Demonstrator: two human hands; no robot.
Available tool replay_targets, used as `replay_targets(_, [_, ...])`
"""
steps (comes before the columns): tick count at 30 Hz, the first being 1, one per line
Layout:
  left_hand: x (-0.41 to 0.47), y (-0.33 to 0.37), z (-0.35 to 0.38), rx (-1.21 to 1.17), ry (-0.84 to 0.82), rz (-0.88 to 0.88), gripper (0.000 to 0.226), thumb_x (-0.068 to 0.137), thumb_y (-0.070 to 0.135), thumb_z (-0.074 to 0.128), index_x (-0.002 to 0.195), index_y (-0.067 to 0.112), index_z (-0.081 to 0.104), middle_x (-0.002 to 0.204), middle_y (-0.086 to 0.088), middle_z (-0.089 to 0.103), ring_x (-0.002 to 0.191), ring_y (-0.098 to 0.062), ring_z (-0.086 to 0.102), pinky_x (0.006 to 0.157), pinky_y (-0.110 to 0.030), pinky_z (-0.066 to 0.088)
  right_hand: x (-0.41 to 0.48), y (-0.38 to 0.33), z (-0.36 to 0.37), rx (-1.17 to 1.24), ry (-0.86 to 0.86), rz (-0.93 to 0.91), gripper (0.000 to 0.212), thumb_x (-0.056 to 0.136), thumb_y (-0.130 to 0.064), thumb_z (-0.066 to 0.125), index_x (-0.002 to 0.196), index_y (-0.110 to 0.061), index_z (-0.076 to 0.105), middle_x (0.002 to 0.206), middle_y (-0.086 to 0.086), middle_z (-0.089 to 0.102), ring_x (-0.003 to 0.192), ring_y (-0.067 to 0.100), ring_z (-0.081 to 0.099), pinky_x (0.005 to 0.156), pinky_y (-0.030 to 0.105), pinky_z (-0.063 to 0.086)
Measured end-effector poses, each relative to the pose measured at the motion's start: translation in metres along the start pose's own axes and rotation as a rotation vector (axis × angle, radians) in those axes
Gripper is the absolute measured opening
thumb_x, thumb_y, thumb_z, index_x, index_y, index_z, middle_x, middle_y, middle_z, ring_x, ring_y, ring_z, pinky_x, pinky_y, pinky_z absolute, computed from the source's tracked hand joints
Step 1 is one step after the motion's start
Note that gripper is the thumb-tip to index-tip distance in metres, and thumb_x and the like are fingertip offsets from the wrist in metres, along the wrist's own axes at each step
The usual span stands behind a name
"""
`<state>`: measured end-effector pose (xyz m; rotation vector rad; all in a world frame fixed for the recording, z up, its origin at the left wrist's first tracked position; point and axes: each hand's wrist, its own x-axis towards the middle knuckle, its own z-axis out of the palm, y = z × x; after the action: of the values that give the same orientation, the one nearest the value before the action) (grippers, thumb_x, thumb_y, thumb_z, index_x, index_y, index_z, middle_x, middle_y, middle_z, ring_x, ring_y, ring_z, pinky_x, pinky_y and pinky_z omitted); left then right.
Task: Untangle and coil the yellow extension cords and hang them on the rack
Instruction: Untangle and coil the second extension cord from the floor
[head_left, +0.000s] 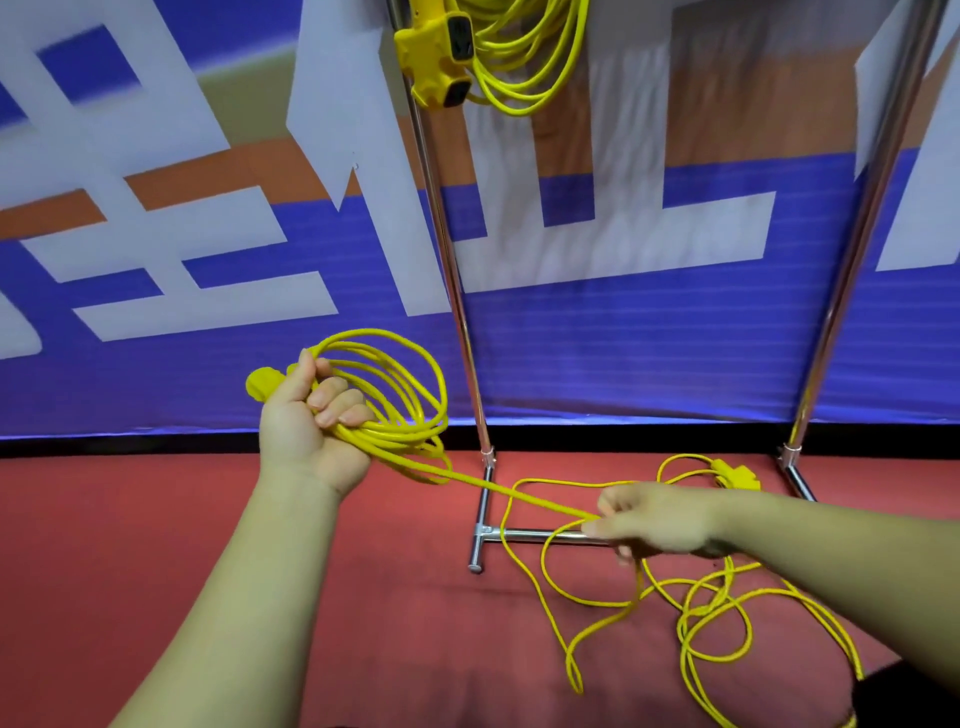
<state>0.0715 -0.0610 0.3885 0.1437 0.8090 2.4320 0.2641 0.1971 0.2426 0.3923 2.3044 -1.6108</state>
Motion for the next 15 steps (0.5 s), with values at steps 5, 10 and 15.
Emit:
replay_targets(5, [0.002, -0.020, -0.002, 0.269, 0.016, 0.007, 0.021, 0.097, 0.029, 0.056, 0.078, 0.021, 0.061, 0.046, 0.011, 0.028, 0.034, -0.003, 0.028, 0.039, -0.016, 0.026, -0.007, -0.027, -0.024, 0.251, 0.349, -0.045, 0.037, 0.088, -0.030, 0.072, 0.067, -0.022, 0.043, 0.054, 0.001, 0.040, 0.042, 0.014, 0.035, 0.049, 0.026, 0.028])
replay_targets(10, [-0.011, -0.066, 0.020, 0.671, -0.016, 0.002, 0.019, 0.086, 0.022, 0.068, 0.101, 0.010, 0.071, 0.048, 0.006, 0.026, 0.036, -0.005, 0.025, 0.039, -0.019, 0.029, -0.033, -0.077, -0.032, 0.314, 0.458, -0.257, 0.013, 0.091, -0.003, 0.047, 0.085, -0.012, 0.053, 0.064, 0.005, 0.056, 0.050, 0.015, 0.038, 0.054, 0.030, 0.036])
replay_targets(15, [-0.023, -0.107, 0.036, 0.778, -0.075, -0.114, 0.026, 0.093, 0.014, 0.063, 0.116, 0.005, 0.069, 0.047, 0.004, 0.026, 0.037, -0.007, 0.025, 0.041, -0.021, 0.029, -0.065, -0.092, -0.043, 0.218, 0.285, -0.442, 0.006, 0.091, -0.011, 0.051, 0.094, -0.010, 0.056, 0.066, 0.004, 0.062, 0.061, 0.021, 0.038, 0.057, 0.029, 0.033])
